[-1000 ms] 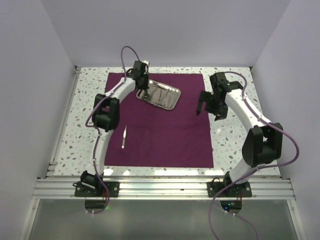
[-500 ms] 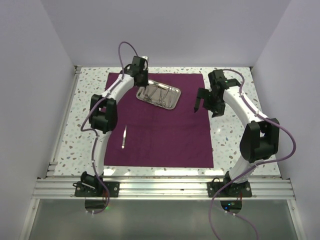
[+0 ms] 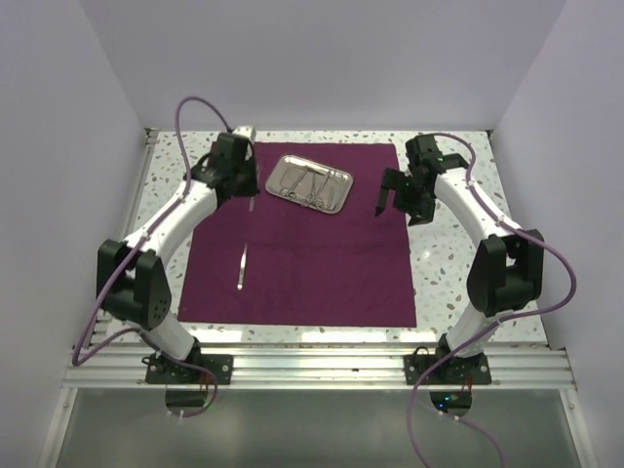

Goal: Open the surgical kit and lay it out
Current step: Place the medical item in the surgical kit.

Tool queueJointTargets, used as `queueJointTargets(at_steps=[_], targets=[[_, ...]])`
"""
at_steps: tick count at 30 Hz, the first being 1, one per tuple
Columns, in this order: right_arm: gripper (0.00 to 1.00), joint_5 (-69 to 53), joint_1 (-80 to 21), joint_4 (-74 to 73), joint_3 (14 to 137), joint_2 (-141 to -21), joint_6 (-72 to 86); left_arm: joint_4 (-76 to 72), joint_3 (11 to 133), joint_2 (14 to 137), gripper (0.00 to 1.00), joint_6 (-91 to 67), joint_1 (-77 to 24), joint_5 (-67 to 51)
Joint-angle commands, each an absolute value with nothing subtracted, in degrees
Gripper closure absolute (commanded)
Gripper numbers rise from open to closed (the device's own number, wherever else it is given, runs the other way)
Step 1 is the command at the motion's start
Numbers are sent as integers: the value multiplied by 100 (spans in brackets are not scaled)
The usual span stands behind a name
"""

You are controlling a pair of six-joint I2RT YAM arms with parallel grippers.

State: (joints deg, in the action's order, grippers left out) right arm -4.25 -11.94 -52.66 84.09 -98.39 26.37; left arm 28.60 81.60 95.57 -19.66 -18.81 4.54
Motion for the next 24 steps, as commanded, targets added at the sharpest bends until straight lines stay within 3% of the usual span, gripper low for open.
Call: queueJointTargets(at_steps=[1,10,11,12,16,17,20,24], targets=[[2,-606,-1178,-5124,8464,-9905,2487,2883,6911,8843,100,-2241,-1925,642],[2,-668,-1186,-5098,8139,-9677,2426,2883,5301,7919,100,-2610,-1960,747],[2,-685,-1178,-5089,8069,-9651,2426,2883,5248,7928,95,-2628,-1969,825],[2,-686,-1186,-5071,8042,-9616,2426,2892,5160,7980,84,-2637,-1960,852],[2,-650,-1187,-5062,7884,-9440,2391,2944,5063,8068,70,-2646,-1960,967],[2,-633,-1178,-5054,7814,-9413,2382,2953,5063,8060,59,-2646,-1960,967],[2,-580,-1186,-5019,7647,-9291,2382,3049,5132,8025,41,-2593,-1951,1010],[2,-615,-1186,-4914,7374,-9106,2452,3103,5772,8164,37,-2330,-1951,1116]])
